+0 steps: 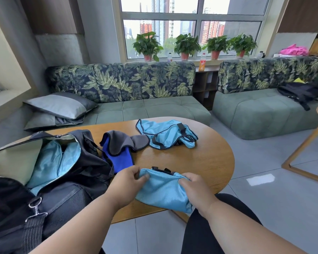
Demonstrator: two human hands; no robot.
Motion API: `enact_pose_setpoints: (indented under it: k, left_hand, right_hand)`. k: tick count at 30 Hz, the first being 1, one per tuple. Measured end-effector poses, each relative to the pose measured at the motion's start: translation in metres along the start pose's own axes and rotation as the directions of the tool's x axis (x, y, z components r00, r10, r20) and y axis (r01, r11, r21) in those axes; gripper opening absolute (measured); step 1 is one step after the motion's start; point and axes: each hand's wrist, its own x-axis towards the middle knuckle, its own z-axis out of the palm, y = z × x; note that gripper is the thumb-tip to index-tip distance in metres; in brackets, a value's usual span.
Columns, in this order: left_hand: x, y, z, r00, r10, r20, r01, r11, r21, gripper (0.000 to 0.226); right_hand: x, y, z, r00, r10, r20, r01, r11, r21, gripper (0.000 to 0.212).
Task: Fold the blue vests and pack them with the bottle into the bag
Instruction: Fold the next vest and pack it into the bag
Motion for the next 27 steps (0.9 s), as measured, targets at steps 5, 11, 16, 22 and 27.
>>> enact_pose_setpoints:
  k: [5,11,16,22,27]
  left_hand:
    - [0.026,-0.001,0.018,0.984,-0.156,-0.086,0.159,0.987,0.023,0.041]
    - [0.024,-0.015,0.032,0.954,-0.281,-0.104,0.293,0.946,0.137,0.083]
    - [0.010,-0.004,0.040,0.959,-0.282,-0.010,0.282,0.959,0.026,0.052]
    - [0.012,-0.002,0.036,0.958,-0.270,0.095,0.286,0.892,-0.351,0.028]
    - [0.002,0.003,0.023,0.983,-0.065,0.172,0.141,0.868,-0.477,0.023]
  right_hand:
    - [0.021,0.009,0.005,0.988,-0.038,-0.147,-0.006,0.958,-0.286,0.013]
    - [0.026,0.013,0.004,0.996,-0.020,-0.083,-0.029,0.839,-0.544,0.043]
    - [0.030,0.012,0.006,0.999,-0.009,-0.032,-0.010,0.844,-0.536,0.033]
    - [0.022,0.007,0.006,1.000,-0.020,0.010,0.022,0.860,-0.509,0.009]
    - [0.013,0.003,0.002,0.997,-0.027,0.073,0.049,0.945,-0.323,0.010]
